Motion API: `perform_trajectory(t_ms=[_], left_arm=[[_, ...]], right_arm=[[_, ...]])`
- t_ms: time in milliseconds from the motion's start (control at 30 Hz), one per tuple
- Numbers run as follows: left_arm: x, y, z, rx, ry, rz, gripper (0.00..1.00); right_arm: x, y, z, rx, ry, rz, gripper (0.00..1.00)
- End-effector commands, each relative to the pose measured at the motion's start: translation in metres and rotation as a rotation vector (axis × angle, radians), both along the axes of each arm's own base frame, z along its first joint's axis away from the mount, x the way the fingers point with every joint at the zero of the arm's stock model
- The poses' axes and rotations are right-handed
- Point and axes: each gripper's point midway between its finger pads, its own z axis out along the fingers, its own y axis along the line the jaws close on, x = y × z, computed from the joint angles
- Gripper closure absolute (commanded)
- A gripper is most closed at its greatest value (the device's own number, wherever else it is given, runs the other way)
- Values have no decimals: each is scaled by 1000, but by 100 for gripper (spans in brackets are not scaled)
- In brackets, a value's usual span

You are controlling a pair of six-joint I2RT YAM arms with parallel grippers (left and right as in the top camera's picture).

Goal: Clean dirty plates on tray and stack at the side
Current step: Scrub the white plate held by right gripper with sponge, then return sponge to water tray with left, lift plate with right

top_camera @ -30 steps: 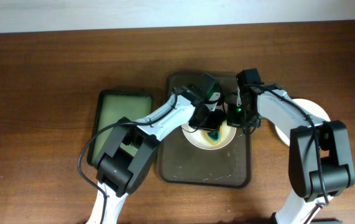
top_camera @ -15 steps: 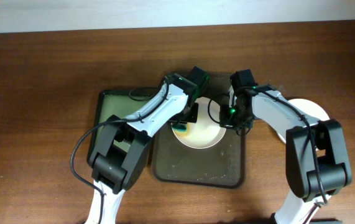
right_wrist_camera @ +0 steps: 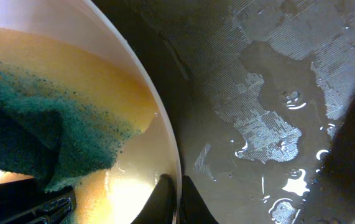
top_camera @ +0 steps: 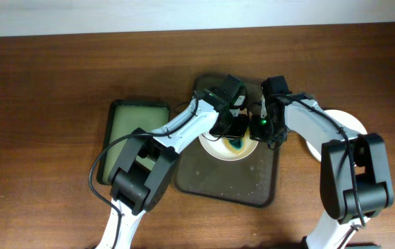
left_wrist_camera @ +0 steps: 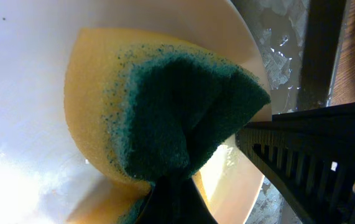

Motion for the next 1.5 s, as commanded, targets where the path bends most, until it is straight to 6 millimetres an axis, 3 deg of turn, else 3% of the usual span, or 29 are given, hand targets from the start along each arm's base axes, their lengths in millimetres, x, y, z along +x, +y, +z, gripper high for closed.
perform_trajectory(t_ms=[0, 67, 167, 233, 300, 400, 500, 633, 767, 833, 867, 933, 1033, 1100, 1167, 1267, 1400, 1433, 1467], left_arm=[[-11, 20, -25, 113, 22, -38, 100], [12, 72, -30, 328, -36, 48, 100], [45, 140, -14, 620, -156, 142, 100], [57, 162, 5, 721, -205, 172, 100], [64, 170, 24, 770, -234, 181, 100], [63, 169, 62, 779, -227, 174, 100], [57, 177, 106, 783, -221, 179, 100], [38, 215, 166, 751, -194, 245, 100], [11, 267, 237, 626, -232, 379, 100], [-4, 288, 250, 611, -252, 431, 100], [-8, 297, 247, 607, -257, 454, 100], [-13, 309, 218, 591, -247, 490, 100], [-15, 317, 138, 544, -191, 516, 100], [-15, 312, 89, 471, -165, 491, 100], [-18, 305, 60, 413, -160, 467, 100], [-17, 305, 51, 413, -183, 451, 99], [-11, 304, 57, 404, -203, 455, 83], [-11, 304, 62, 404, -202, 455, 73], [-11, 304, 67, 404, -202, 455, 70]], right_arm=[[-9, 1, -9, -25, 26, 46, 96], [-8, 1, -9, -25, 25, 46, 96], [-8, 1, -9, -25, 25, 46, 96], [-9, 1, -9, -25, 26, 46, 96], [-11, 0, -8, -26, 36, 46, 96], [-15, -1, 8, -26, 23, 57, 96], [-17, -3, 51, -27, -62, 56, 96], [-27, -11, 110, -178, -224, 89, 96], [-36, 0, 158, -403, -424, 181, 96], [-37, 3, 171, -526, -494, 211, 96], [-38, 6, 177, -585, -529, 228, 96], [-38, 12, 187, -655, -582, 251, 96], [-42, 21, 198, -735, -645, 286, 96], [-45, 26, 206, -786, -680, 307, 96], [-49, 32, 212, -825, -718, 329, 96], [-59, 37, 219, -860, -757, 315, 96], [-68, 36, 217, -878, -736, 338, 96], [-69, 35, 216, -881, -733, 341, 96], [-69, 35, 216, -882, -732, 341, 96]])
